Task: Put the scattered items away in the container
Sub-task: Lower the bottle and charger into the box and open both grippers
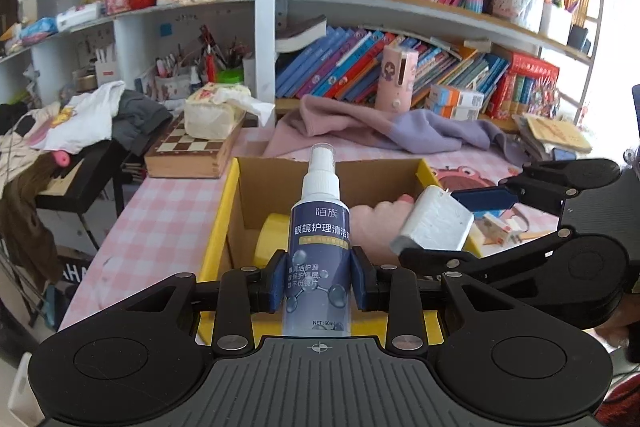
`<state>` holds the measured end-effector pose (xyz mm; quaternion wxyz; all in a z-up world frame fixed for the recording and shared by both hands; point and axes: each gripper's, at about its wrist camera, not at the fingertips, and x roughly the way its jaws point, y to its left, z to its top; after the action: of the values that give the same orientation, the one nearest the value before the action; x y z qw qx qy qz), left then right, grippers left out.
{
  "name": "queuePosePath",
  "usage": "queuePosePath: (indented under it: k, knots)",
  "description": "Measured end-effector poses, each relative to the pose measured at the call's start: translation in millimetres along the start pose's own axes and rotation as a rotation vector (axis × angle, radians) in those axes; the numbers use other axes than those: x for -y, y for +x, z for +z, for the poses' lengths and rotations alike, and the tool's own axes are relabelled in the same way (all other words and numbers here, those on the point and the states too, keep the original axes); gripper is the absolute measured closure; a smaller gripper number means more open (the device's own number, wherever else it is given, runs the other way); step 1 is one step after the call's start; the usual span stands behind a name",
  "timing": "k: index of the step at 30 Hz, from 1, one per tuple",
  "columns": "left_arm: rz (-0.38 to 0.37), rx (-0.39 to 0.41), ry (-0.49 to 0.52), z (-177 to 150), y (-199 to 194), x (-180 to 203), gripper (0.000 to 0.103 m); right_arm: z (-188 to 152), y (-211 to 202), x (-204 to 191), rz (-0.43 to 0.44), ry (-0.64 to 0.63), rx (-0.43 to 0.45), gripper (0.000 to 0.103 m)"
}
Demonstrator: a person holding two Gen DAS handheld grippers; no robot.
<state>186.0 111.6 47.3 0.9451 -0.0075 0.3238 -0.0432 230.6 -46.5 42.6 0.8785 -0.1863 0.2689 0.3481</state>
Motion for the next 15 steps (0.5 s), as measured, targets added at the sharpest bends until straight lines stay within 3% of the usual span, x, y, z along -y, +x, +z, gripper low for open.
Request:
queuePosePath:
  k: [7, 15]
  knots:
    - [-0.06, -0.144, 0.071, 30, 69, -3, 0.072, 4, 64, 16, 0.062, -0.261, -0.148, 0.039]
    - [-0.085, -0.323, 0.109, 36, 143, 6, 0.071, 3, 114, 7, 0.18, -0.486, -0.306, 0.039]
